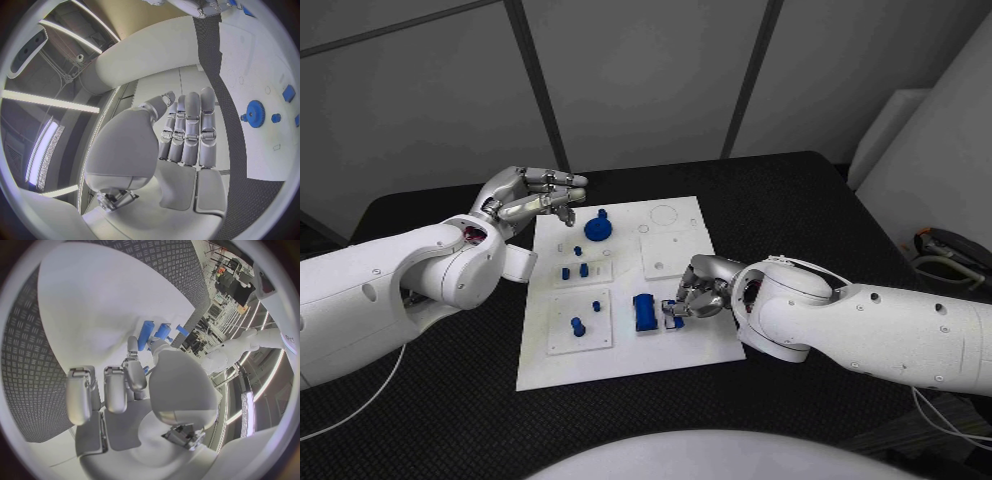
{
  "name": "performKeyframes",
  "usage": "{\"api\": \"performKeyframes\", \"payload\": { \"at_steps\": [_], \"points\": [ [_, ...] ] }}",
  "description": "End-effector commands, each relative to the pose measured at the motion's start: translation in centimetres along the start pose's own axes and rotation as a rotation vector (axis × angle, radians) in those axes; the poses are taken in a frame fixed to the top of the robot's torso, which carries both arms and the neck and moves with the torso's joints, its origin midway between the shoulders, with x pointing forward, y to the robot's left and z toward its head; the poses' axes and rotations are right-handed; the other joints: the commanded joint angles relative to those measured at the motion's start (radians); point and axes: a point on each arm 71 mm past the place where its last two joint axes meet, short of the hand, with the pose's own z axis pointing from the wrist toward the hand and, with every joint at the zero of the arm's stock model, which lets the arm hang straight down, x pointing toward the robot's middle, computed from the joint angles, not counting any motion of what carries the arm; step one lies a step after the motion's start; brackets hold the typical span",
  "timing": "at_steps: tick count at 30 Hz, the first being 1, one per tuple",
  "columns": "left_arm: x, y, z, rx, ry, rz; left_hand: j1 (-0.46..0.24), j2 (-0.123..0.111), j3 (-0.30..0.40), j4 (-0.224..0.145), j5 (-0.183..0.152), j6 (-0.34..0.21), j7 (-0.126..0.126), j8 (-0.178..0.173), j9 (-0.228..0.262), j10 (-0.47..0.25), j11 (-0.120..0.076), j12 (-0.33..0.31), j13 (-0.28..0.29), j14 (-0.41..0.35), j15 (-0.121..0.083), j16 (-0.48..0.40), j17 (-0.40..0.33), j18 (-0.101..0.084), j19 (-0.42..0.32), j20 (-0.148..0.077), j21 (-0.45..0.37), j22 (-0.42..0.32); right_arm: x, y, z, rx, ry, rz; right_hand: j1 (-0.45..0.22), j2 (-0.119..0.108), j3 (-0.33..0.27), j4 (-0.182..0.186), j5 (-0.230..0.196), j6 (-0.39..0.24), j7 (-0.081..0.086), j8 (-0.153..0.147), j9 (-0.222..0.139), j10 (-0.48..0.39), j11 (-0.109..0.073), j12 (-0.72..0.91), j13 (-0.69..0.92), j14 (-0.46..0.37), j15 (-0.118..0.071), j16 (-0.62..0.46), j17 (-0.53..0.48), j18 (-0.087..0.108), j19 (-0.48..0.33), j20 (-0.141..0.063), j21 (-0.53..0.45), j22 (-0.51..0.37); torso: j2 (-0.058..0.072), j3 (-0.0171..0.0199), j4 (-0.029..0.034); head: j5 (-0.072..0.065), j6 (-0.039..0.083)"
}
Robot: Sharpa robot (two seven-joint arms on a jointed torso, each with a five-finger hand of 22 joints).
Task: Assemble the parts on the task board
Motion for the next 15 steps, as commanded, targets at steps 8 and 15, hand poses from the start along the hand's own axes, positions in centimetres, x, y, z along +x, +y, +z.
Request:
{"api": "performKeyframes", "payload": {
  "at_steps": [8, 15],
  "points": [
    [0.09, -0.16, -0.02, 0.006, 0.01, -0.004, 0.001, 0.008, -0.004, -0.001, 0.003, -0.007, 0.001, 0.005, -0.001, -0.005, 0.001, 0.003, 0.001, -0.005, 0.0, 0.006, 0.0, -0.018, -0.003, 0.002, -0.005, -0.001, -0.01, 0.45, 0.19, -0.009, -0.014, -0.018, -0.02, 0.004, -0.021, 0.008, -0.005, 0.005, -0.002, 0.009, 0.003, 0.009, 0.001, 0.01, 0.029, 0.081, -0.011, 0.006, 0.152, -0.012, 0.094, -0.01, 0.005, 0.255, 0.001, -0.0009, 0.0012, 0.0, -0.001],
    [0.02, -0.18, -0.07, 0.006, 0.009, -0.004, 0.0, 0.008, -0.004, -0.001, 0.003, -0.008, 0.001, 0.005, -0.001, -0.007, 0.001, 0.005, 0.002, -0.006, 0.0, 0.006, 0.0, -0.018, -0.003, 0.002, -0.005, -0.001, 0.11, 0.61, 0.37, -0.011, -0.003, -0.022, -0.031, 0.007, -0.033, 0.017, -0.007, 0.004, -0.002, 0.011, 0.004, 0.009, 0.001, 0.011, 0.031, 0.08, -0.011, 0.006, 0.152, -0.012, 0.094, -0.011, 0.005, 0.254, 0.0, -0.0014, 0.0012, 0.002, -0.004]
  ]
}}
